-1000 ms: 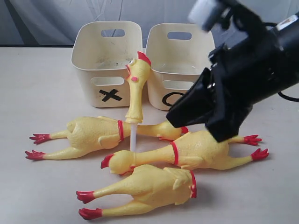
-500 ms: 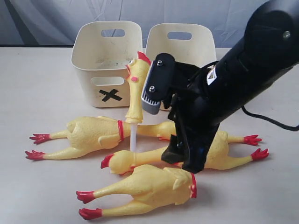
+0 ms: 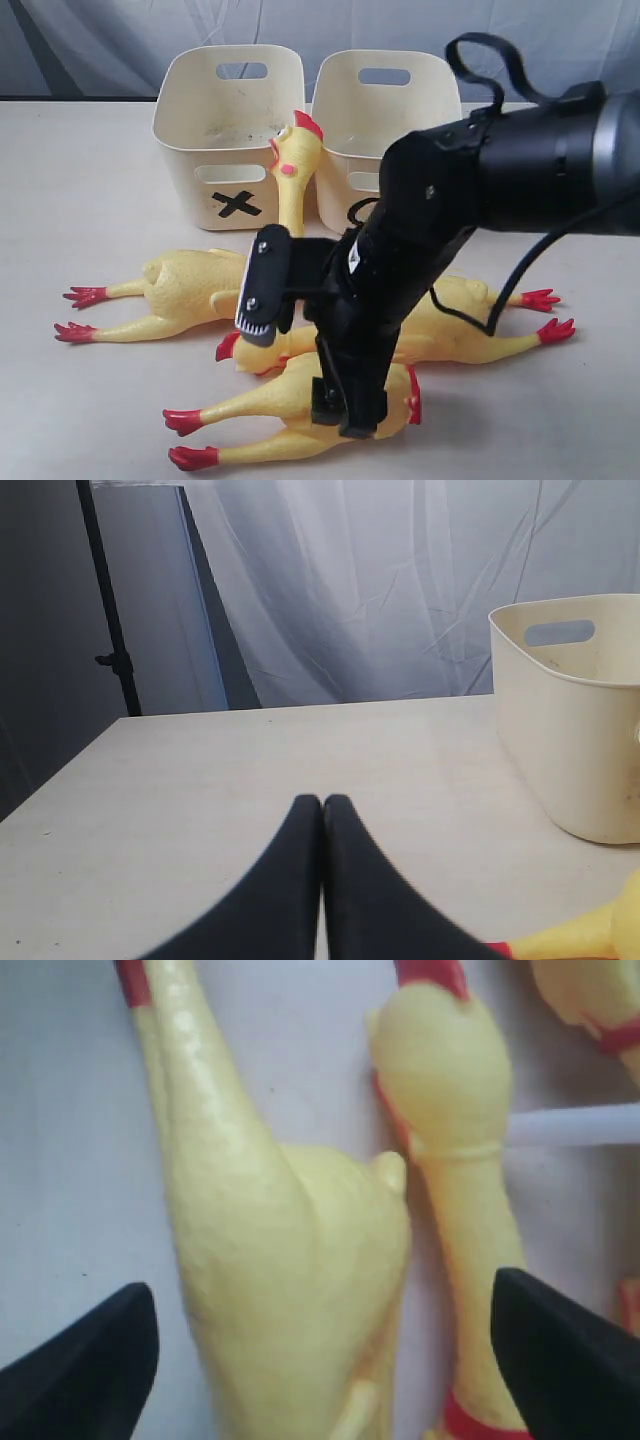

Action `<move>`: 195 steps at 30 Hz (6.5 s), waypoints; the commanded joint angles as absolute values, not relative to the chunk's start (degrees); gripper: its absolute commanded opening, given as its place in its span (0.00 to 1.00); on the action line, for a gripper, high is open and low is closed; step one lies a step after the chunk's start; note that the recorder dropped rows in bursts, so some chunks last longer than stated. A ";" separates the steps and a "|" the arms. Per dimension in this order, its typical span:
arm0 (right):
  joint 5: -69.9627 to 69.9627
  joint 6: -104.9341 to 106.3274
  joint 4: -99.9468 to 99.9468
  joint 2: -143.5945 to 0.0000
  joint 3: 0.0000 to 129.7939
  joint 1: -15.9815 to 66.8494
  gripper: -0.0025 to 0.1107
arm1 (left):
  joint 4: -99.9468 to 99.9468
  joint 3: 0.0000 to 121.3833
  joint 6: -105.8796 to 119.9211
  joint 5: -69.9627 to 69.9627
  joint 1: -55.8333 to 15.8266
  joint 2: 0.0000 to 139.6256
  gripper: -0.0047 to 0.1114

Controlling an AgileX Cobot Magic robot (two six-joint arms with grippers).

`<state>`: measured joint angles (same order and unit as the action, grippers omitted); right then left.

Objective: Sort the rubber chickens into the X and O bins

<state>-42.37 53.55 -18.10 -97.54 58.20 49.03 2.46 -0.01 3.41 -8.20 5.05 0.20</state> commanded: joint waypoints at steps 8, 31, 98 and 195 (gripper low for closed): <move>-50.45 50.02 -7.52 -107.59 58.02 53.90 0.61 | 2.43 0.00 3.30 -7.74 4.46 0.00 0.04; -69.96 46.01 -6.61 -96.98 89.44 54.41 0.01 | 2.43 0.00 3.30 -7.74 4.46 0.00 0.04; -30.20 -44.32 9.17 -108.08 74.80 46.33 0.94 | 2.43 0.00 3.30 -7.74 4.46 0.00 0.04; 7.73 -41.95 43.38 -122.52 95.84 38.41 0.79 | 2.44 0.00 3.30 -7.63 4.46 0.00 0.04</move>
